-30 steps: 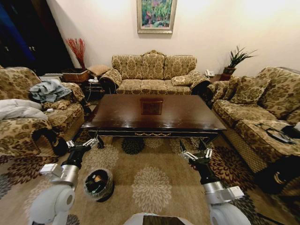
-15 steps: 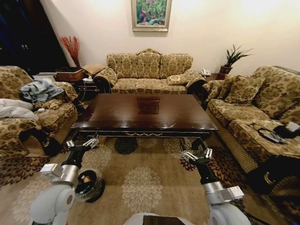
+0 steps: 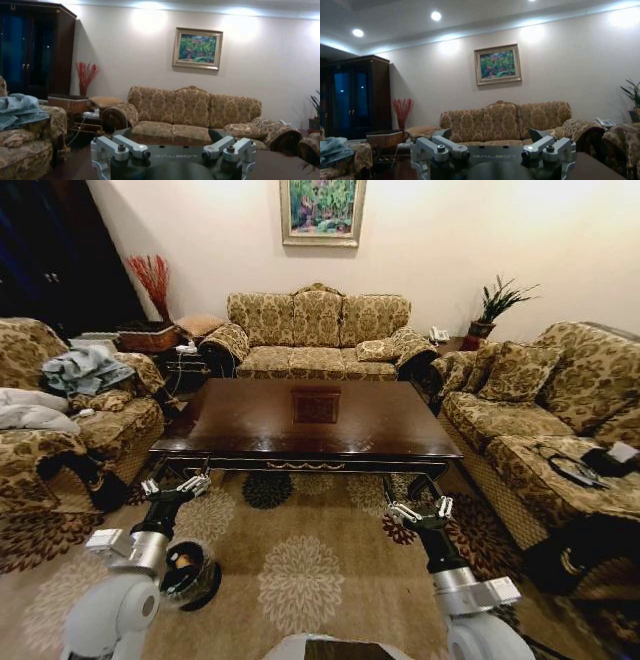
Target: Move to the front of the table and place the trash on the table into the trash bin.
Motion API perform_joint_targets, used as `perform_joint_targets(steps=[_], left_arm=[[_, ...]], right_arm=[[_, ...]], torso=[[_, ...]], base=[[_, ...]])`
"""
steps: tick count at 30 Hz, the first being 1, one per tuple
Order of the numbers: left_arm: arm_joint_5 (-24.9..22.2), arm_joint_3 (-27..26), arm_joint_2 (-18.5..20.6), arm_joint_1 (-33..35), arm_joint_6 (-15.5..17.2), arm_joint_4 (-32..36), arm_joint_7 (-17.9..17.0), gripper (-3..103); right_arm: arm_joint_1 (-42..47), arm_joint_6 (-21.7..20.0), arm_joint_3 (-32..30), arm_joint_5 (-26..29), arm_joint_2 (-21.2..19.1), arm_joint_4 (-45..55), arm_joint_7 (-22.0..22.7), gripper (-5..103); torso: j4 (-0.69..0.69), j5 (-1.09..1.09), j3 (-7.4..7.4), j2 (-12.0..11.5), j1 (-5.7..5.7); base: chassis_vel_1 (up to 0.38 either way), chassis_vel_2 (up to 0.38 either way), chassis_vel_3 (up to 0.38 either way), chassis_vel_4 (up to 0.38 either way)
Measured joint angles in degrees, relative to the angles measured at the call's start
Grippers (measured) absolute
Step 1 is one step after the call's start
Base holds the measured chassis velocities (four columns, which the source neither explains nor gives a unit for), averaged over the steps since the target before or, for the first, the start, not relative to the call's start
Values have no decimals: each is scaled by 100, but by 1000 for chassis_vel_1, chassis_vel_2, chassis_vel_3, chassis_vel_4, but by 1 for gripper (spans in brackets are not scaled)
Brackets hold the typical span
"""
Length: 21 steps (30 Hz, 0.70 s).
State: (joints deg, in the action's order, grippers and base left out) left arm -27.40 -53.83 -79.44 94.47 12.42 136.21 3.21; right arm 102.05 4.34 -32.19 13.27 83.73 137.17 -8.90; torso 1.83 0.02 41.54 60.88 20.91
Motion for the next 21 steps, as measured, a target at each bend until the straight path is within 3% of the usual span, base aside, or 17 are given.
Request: perform_joint_targets(steps=[21], left_arm=[[0,0,0,0,0,0,0,100]], right_arm=[[0,0,1,0,0,0,-1,100]], torso=[[0,-2,0,0,0]], base=[[0,0,0,0]])
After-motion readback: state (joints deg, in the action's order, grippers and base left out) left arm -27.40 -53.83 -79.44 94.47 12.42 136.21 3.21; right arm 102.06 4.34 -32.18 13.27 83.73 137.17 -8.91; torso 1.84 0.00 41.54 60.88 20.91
